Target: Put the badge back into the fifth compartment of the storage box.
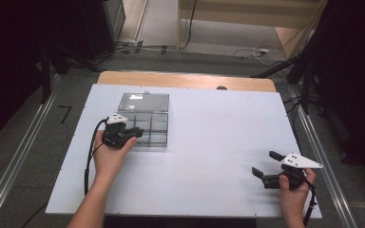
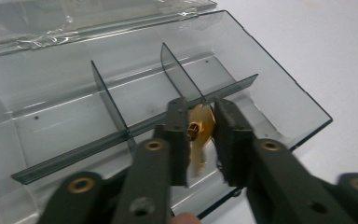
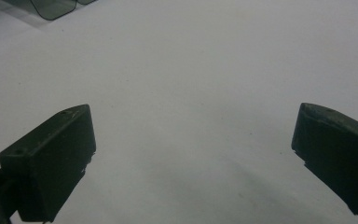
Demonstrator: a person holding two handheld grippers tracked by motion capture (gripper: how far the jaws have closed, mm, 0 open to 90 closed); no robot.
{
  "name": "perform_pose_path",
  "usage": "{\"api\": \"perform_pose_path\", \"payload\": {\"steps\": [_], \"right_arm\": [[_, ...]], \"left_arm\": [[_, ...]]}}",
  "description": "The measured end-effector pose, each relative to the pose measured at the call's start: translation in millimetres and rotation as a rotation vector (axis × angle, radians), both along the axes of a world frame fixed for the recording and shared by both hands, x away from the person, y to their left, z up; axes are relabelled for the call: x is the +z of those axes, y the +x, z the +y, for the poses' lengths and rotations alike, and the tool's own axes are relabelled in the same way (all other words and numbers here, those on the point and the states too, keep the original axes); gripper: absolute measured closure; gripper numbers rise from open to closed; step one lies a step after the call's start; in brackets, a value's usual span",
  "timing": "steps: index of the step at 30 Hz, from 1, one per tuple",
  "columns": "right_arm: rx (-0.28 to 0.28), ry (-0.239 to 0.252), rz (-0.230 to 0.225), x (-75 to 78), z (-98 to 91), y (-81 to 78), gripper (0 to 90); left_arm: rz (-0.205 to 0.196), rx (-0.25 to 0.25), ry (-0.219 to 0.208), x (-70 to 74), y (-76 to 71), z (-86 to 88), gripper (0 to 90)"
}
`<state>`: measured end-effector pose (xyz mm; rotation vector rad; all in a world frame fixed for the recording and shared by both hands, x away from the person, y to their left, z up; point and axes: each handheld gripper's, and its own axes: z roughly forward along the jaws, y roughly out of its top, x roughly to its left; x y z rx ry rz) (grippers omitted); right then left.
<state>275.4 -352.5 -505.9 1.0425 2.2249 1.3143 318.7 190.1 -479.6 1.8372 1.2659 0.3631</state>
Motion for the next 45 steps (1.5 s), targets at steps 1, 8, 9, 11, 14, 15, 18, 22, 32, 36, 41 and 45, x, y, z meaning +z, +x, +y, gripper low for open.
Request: {"api": "perform_pose_path", "payload": {"steps": [1, 8, 9, 11, 14, 15, 18, 22, 32, 36, 41, 45], "right_arm": [[0.000, 0.000, 0.000, 0.0, 0.0, 0.0, 0.0], [0.001, -0.001, -0.001, -0.1, 0.1, 0.1, 0.0], [0.001, -0.001, -0.001, -0.1, 0.1, 0.1, 0.0], [0.002, -0.003, -0.001, -0.1, 0.1, 0.1, 0.0], [0.002, -0.003, -0.002, -0.1, 0.2, 0.1, 0.0], [0.001, -0.003, -0.002, 0.0, 0.2, 0.0, 0.0], [0.002, -0.005, -0.004, -0.1, 0.2, 0.1, 0.0], [0.000, -0.006, -0.004, -0.1, 0.2, 0.1, 0.0], [-0.001, -0.009, -0.004, -0.1, 0.4, 0.0, 0.0], [-0.002, -0.009, -0.003, -0.1, 0.4, 0.0, 0.0], [-0.003, -0.010, -0.003, -0.1, 0.5, 0.0, 0.0], [-0.004, -0.010, -0.003, -0.1, 0.6, 0.0, 0.0]], "left_arm": [[0.000, -0.004, -0.010, -0.1, -0.9, 0.1, 69.0], [-0.031, -0.015, -0.070, 2.3, -9.4, 1.6, 44.1], [-0.038, -0.017, -0.073, 2.6, -11.5, 1.5, 41.0], [-0.054, -0.028, -0.073, 2.8, -15.7, 1.3, 34.4], [-0.082, -0.030, -0.088, 3.0, -23.2, 2.2, 25.9], [-0.090, -0.029, -0.090, 3.0, -25.5, 3.1, 24.3], [-0.113, -0.025, -0.099, 3.1, -32.6, 5.4, 17.7], [-0.143, -0.018, -0.110, 4.0, -41.8, 9.0, 14.4], [-0.193, -0.012, -0.115, 2.1, -59.2, 17.2, 3.5], [-0.208, 0.005, -0.118, -1.0, -65.9, 22.4, 1.0], [-0.225, 0.012, -0.116, -4.3, -74.1, 30.8, 0.0], [-0.230, 0.020, -0.107, -7.1, -79.8, 37.7, 0.0]]}}
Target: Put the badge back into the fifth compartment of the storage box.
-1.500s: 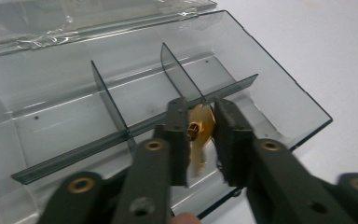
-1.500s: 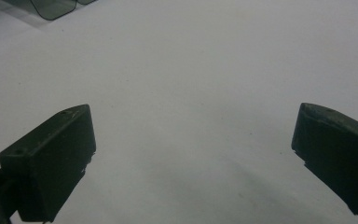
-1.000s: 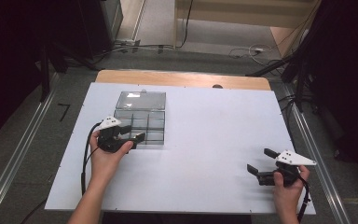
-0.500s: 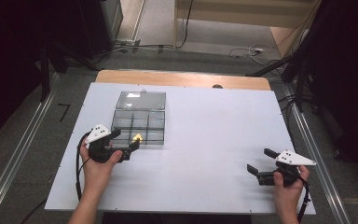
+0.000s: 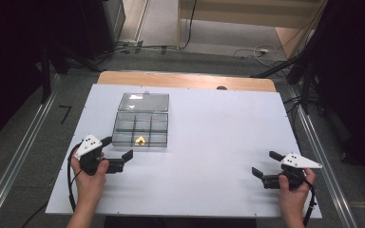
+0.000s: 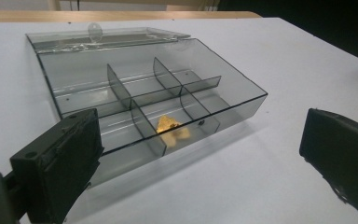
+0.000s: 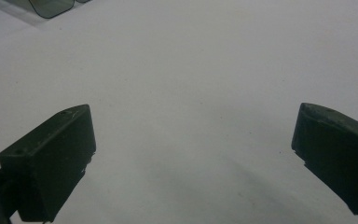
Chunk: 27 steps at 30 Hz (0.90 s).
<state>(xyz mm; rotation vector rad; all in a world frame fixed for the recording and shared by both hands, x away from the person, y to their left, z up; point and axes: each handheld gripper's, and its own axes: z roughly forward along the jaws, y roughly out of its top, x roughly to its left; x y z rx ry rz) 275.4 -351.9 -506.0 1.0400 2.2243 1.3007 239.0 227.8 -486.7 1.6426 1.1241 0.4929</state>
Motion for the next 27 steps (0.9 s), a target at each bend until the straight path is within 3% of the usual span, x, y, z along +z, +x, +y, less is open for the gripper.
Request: {"api": "perform_pose_path", "payload": {"steps": [11, 27], "right_arm": [[-0.003, -0.001, 0.000, 0.0, 0.1, -0.1, 0.0], [-0.003, -0.002, 0.001, 0.0, 0.2, -0.1, 0.0]], "left_arm": [[-0.012, 0.036, 0.013, -8.9, -15.5, 19.1, 0.0], [-0.041, 0.100, 0.045, -21.8, -36.1, 60.0, 0.0]]}}
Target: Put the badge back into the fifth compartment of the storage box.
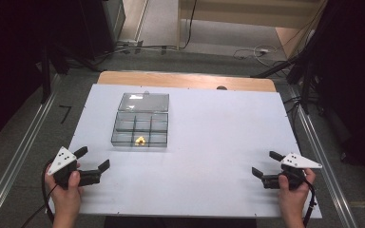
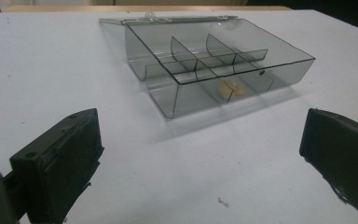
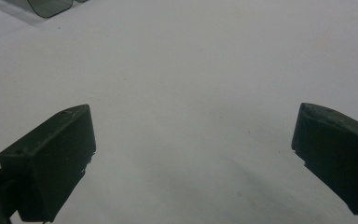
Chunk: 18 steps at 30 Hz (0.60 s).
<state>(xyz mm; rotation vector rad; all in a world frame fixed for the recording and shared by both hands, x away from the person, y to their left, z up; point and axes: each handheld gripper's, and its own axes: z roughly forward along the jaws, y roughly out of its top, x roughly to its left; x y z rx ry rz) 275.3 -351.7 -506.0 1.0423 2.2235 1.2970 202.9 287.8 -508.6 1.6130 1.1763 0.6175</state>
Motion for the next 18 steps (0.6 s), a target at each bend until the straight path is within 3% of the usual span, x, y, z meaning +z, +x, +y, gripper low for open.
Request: {"api": "perform_pose_path", "payload": {"steps": [6, 9, 15, 18], "right_arm": [[-0.005, 0.002, 0.000, 0.0, -0.4, -0.1, 0.0], [-0.007, 0.002, -0.001, 0.0, -0.4, 0.0, 0.0], [-0.005, 0.001, 0.000, 0.0, -0.2, 0.1, 0.0], [-0.001, 0.000, -0.001, 0.0, -0.2, 0.0, 0.0]], "left_arm": [[-0.016, 0.010, -0.012, -1.9, -2.9, 13.5, 0.0], [-0.019, 0.003, -0.020, -4.8, -2.5, 12.7, 0.0], [-0.016, -0.007, 0.025, -6.9, -2.0, 4.9, 0.0], [-0.015, -0.012, 0.001, -7.5, -1.0, 6.8, 0.0]]}}
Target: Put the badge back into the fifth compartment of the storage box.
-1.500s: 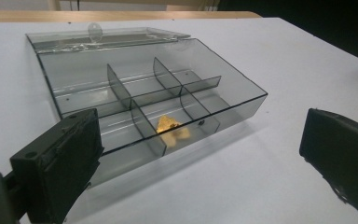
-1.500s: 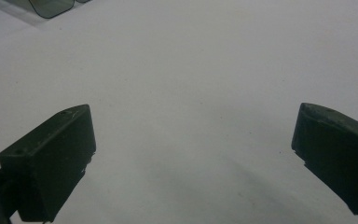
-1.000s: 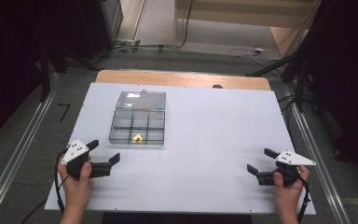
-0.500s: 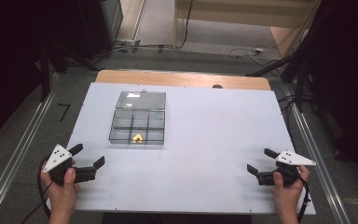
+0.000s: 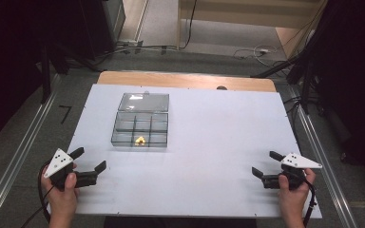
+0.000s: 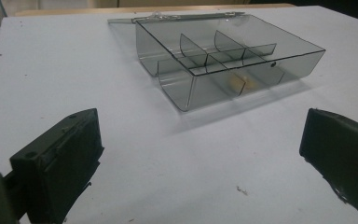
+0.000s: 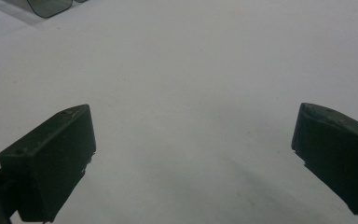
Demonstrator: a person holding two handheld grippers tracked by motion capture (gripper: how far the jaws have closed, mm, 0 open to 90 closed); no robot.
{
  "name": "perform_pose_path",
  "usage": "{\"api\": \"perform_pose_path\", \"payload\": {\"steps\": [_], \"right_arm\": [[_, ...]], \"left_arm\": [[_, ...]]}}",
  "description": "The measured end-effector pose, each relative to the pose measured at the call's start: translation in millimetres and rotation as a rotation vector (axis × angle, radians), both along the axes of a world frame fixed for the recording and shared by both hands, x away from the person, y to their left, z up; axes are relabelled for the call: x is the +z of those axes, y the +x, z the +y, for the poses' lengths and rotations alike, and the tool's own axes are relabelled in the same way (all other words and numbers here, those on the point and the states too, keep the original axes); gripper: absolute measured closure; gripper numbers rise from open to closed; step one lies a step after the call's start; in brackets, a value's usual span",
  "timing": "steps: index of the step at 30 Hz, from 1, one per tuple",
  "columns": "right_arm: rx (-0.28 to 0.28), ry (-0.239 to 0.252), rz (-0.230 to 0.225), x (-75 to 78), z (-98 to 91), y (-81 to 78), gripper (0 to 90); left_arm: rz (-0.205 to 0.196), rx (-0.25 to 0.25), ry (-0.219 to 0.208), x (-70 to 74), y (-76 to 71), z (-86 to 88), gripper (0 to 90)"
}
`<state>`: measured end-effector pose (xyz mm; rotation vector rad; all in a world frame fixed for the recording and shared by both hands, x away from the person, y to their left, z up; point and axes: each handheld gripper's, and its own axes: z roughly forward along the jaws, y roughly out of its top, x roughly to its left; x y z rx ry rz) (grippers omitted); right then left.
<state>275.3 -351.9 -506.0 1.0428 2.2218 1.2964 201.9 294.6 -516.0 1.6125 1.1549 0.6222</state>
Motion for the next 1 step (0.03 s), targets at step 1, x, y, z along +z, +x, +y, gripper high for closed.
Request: {"api": "perform_pose_path", "payload": {"steps": [1], "right_arm": [[0.000, -0.001, -0.001, 0.0, 0.1, -0.1, 0.0]], "left_arm": [[0.003, -0.001, -0.004, 0.1, 0.1, 0.6, 0.0]]}}
